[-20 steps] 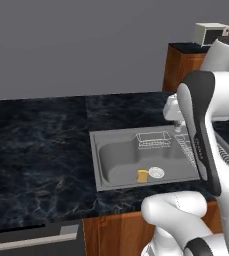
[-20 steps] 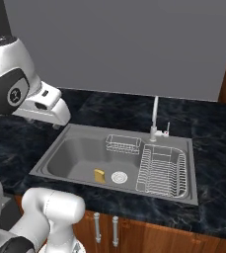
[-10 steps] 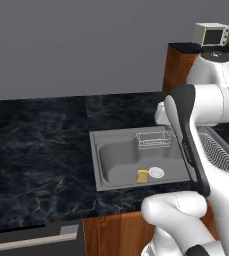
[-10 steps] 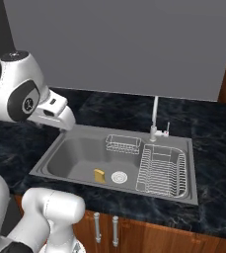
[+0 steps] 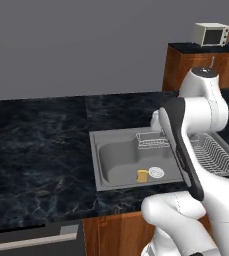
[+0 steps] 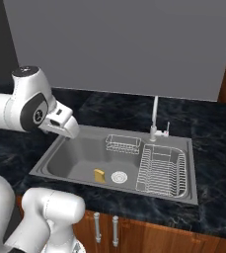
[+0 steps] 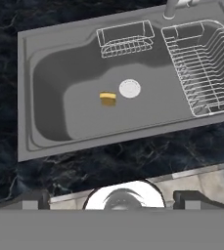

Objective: Pick up the sponge and sponge from the sink, and place them back in the cabinet, and close the cabinet doors.

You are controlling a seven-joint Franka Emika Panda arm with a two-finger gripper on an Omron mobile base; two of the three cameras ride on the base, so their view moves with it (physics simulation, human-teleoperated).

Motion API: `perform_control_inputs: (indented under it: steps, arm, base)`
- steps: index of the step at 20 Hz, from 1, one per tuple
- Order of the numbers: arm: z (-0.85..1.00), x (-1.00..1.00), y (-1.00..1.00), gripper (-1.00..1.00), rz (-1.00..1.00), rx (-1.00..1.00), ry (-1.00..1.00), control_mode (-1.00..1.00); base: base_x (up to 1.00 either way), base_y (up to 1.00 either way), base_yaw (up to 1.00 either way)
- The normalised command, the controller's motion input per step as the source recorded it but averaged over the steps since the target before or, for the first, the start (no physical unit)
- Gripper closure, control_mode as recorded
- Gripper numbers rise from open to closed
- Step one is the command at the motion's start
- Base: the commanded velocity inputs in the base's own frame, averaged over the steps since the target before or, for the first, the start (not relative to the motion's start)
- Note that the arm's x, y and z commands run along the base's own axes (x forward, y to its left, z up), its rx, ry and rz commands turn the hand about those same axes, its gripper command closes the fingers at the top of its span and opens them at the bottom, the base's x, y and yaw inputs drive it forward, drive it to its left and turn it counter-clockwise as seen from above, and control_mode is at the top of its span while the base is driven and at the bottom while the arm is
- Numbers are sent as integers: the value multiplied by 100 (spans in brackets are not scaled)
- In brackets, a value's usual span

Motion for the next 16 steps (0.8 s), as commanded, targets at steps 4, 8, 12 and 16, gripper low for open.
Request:
perform_control_inputs:
  steps: [4, 8, 12, 16]
  arm:
    - [-29, 37, 0, -100, -5, 0, 0, -100]
    - [-29, 34, 0, -100, -2, 0, 0, -100]
    - [-26, 37, 0, -100, 0, 1, 0, -100]
    - [-26, 23, -1, -100, 0, 5, 0, -100]
  base:
    - [0, 0, 0]
    - [0, 0, 0]
    - [0, 0, 0]
    - [0, 0, 0]
